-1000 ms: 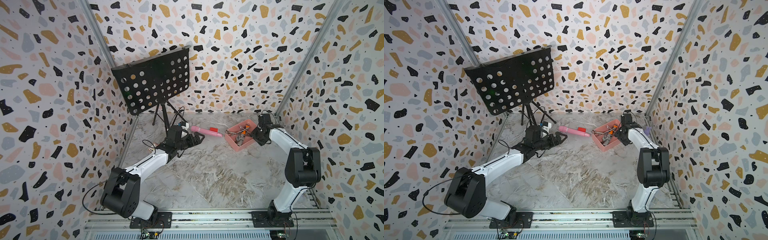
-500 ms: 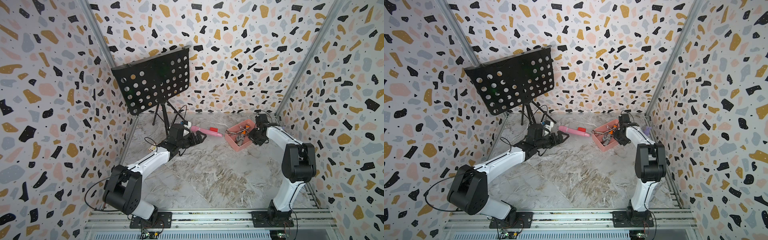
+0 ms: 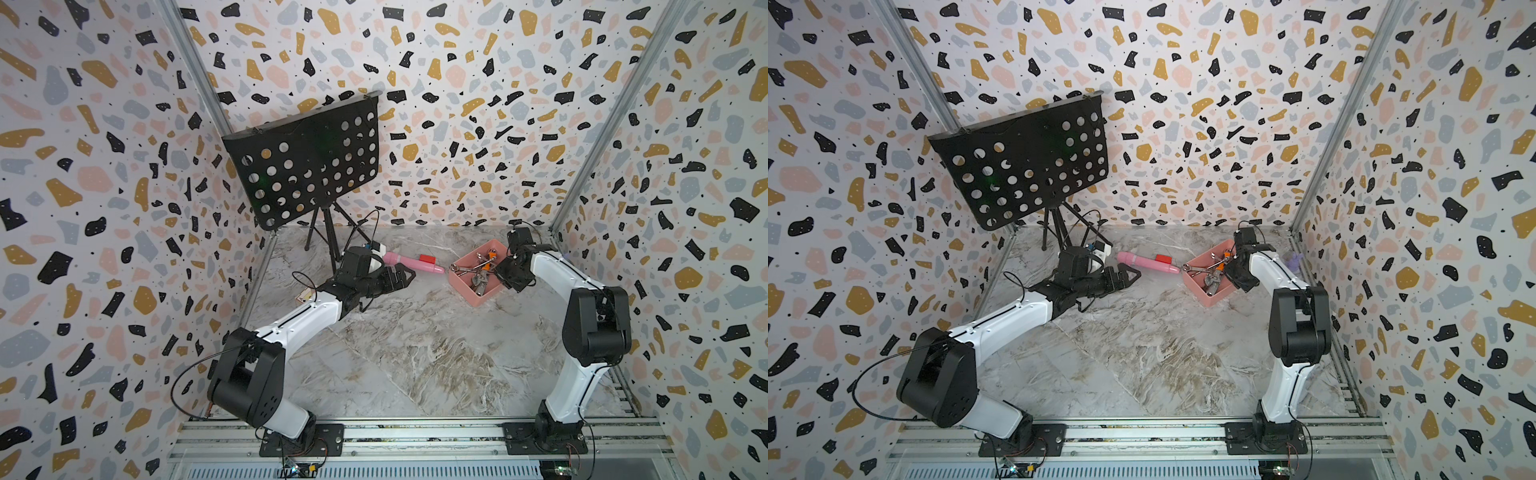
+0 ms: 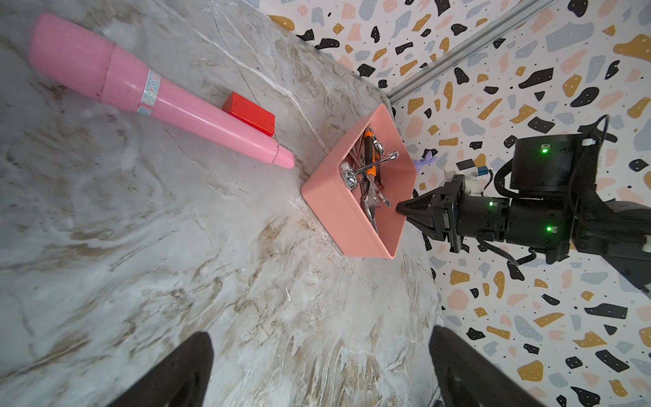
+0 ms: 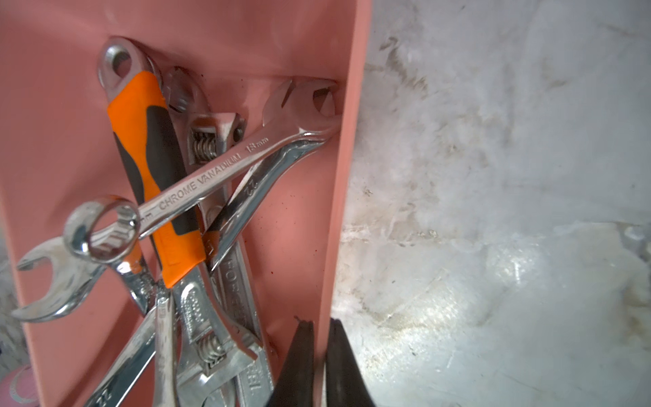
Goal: Take out the wrench from the storage box
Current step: Move the storage box to the center of the board.
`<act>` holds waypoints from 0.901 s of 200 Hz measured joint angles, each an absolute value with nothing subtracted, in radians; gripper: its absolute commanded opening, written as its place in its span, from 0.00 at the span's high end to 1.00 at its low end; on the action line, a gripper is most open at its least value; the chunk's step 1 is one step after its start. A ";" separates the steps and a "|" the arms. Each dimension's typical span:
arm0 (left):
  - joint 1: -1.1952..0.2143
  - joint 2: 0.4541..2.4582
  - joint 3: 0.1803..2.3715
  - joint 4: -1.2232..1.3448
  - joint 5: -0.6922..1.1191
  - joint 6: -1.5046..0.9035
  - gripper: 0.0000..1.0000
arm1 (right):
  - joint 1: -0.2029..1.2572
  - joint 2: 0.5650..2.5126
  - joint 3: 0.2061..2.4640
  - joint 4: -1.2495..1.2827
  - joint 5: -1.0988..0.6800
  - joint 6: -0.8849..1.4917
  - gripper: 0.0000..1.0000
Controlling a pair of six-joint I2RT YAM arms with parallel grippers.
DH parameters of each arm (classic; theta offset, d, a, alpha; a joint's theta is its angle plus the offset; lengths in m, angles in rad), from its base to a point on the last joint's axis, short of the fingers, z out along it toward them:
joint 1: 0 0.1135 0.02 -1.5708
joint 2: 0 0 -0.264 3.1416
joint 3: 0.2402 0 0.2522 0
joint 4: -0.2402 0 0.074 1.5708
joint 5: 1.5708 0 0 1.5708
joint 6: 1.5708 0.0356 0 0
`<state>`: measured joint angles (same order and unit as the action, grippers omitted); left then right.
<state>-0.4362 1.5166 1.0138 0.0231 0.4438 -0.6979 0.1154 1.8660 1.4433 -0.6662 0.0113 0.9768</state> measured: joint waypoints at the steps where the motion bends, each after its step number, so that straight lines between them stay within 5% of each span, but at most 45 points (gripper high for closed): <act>1: -0.436 1.517 1.013 0.023 0.444 -0.698 0.00 | 0.116 1.864 1.442 -0.667 0.011 0.976 1.00; 180: -0.456 1.317 1.013 -0.311 0.331 -0.451 0.00 | 0.420 1.649 1.213 -0.785 -0.068 0.672 1.00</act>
<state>-0.4561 1.3174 1.0134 -0.3107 0.3313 -0.4511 0.4202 1.6485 1.2129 -0.7853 -0.0685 0.6724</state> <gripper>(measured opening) 0.996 0.075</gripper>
